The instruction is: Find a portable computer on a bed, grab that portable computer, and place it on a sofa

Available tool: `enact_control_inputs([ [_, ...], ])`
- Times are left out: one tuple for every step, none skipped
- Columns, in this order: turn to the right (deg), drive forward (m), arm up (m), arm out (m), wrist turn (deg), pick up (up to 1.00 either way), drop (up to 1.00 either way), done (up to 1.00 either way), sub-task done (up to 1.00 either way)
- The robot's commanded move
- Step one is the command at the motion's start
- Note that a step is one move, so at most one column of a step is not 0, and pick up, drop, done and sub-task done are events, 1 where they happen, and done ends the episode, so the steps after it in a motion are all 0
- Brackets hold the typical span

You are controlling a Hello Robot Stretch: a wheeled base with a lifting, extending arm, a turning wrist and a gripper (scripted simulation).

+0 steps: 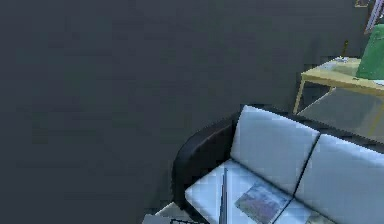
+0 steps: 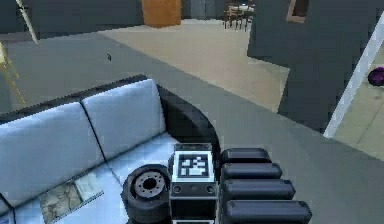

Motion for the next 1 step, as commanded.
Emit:
enact_control_inputs([
  [-30.0,0.0,0.0,0.0,0.0,0.0,0.0,0.0,0.0],
])
